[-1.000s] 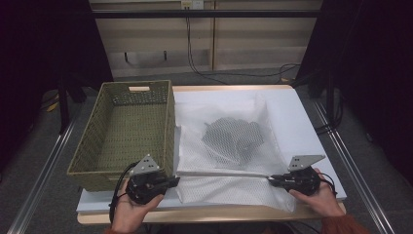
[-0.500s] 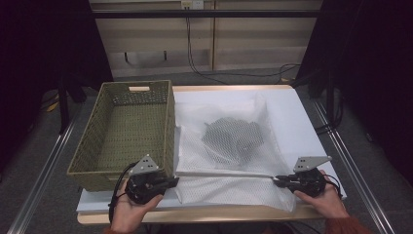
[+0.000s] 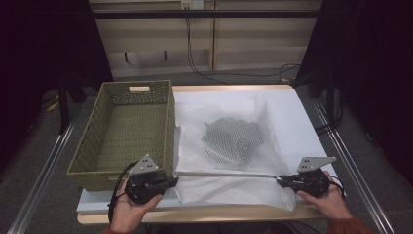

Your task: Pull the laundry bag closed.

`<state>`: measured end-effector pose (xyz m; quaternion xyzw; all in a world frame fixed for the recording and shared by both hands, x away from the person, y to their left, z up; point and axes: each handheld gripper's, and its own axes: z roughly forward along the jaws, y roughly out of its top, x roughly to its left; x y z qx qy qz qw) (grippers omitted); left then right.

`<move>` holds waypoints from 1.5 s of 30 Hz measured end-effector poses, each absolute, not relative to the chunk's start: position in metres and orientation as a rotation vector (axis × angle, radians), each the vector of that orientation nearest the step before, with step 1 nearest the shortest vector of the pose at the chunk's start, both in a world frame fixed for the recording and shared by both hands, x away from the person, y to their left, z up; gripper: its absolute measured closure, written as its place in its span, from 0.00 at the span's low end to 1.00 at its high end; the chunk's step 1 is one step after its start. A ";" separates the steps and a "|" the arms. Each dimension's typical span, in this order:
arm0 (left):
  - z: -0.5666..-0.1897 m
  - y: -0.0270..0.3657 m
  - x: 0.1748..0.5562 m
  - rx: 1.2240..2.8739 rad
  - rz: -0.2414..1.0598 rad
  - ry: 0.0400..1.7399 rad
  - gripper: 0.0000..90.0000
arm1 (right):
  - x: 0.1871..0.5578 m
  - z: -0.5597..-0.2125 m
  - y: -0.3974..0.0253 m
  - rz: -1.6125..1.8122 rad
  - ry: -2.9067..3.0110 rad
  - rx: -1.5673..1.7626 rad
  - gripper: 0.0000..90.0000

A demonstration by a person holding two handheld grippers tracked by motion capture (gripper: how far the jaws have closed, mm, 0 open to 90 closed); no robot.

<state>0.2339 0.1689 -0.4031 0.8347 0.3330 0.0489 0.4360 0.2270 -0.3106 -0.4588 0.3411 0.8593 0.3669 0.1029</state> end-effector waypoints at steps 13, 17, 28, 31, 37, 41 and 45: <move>-0.404 0.170 0.234 2.080 0.125 0.841 0.99 | 0.226 -0.459 -0.317 1.070 2.525 1.022 0.92; -0.404 0.170 0.235 2.079 0.124 0.839 0.99 | 0.223 -0.459 -0.325 1.086 2.504 1.050 0.92; -0.405 0.170 0.234 2.086 0.116 0.838 0.99 | 0.222 -0.457 -0.329 1.082 2.491 1.055 0.92; -0.405 0.170 0.234 2.088 0.120 0.837 0.99 | 0.221 -0.456 -0.330 1.077 2.486 1.063 0.92; -0.406 0.171 0.235 2.077 0.111 0.842 0.99 | 0.220 -0.458 -0.337 1.072 2.476 1.077 0.92; -0.408 0.172 0.235 2.082 0.106 0.847 0.99 | 0.220 -0.460 -0.341 1.065 2.470 1.093 0.92; -0.408 0.172 0.235 2.083 0.108 0.844 0.99 | 0.219 -0.461 -0.344 1.076 2.466 1.093 0.92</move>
